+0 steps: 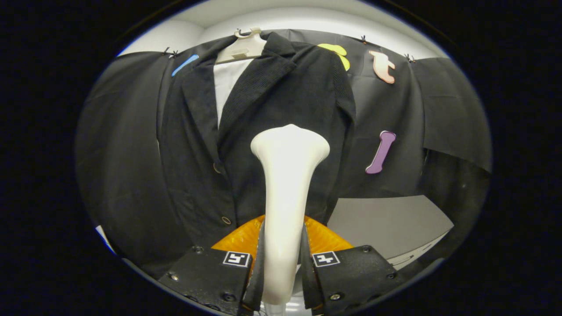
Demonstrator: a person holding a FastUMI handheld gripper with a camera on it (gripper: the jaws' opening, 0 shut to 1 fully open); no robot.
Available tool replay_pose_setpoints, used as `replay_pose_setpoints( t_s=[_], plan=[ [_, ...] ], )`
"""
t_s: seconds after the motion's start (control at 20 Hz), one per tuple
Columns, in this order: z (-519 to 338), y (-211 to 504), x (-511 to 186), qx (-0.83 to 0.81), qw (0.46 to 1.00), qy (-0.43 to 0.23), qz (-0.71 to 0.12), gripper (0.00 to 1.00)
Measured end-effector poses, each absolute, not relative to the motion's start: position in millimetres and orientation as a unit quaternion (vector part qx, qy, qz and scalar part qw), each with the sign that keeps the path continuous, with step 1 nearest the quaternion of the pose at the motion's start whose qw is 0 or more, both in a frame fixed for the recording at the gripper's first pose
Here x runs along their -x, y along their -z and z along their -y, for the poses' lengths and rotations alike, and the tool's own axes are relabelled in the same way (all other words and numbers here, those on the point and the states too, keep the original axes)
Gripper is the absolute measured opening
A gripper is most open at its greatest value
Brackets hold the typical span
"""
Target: Iron the clothes twice with a garment steamer, once on the left side and once on the right side.
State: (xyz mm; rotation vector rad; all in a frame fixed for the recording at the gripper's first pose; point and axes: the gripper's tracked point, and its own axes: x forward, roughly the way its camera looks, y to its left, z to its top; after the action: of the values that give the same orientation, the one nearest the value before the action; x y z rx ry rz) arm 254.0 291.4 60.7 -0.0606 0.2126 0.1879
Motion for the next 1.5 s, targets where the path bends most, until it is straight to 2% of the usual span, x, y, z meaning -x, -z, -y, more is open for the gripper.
replay_pose_setpoints(
  t_s=[1.5],
  plan=[
    [-290.3,97.7,-221.7,0.031,0.971,-0.092,-0.221,0.38]
  ],
)
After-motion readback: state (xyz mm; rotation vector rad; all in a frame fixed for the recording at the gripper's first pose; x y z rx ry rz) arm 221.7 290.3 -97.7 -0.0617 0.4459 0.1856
